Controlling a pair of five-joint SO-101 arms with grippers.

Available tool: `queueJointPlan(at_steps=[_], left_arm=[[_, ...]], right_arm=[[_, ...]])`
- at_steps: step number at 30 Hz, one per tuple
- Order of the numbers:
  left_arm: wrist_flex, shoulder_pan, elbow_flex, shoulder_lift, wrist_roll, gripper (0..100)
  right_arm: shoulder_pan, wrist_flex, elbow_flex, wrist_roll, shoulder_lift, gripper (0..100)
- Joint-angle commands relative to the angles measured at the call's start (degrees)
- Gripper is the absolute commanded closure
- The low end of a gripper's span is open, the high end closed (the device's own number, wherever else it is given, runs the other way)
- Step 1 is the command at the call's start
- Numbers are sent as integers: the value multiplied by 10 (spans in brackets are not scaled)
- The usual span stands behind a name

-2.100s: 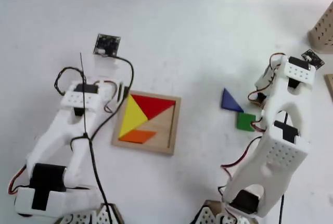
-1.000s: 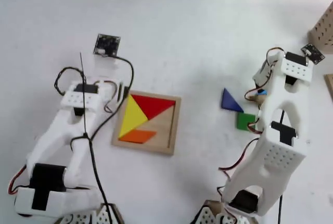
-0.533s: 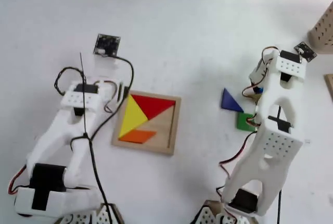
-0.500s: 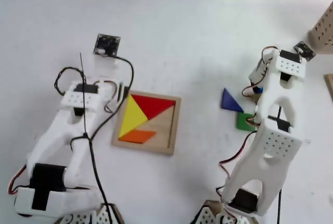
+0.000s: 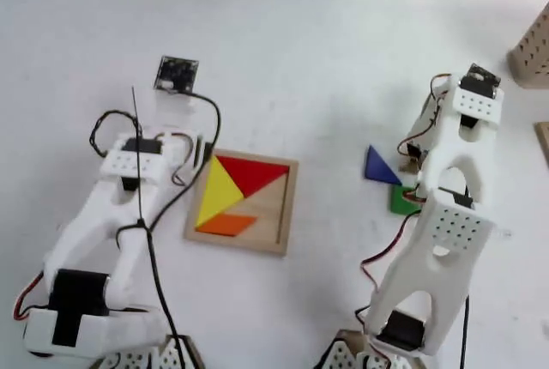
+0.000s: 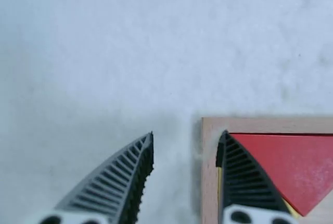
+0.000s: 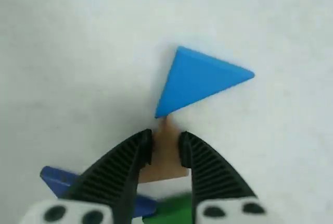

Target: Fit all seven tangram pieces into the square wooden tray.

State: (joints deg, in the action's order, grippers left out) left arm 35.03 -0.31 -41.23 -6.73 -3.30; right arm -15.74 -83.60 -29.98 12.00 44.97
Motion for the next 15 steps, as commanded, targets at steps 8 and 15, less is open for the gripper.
queueJointPlan(at_steps=[8,15], left_arm=[[-9,7,20,-3,3,794],[-10,7,20,-3,3,794]], right_arm=[[29,-57,-11,-14,-58,981],[75,-116,-11,-14,-140,981]])
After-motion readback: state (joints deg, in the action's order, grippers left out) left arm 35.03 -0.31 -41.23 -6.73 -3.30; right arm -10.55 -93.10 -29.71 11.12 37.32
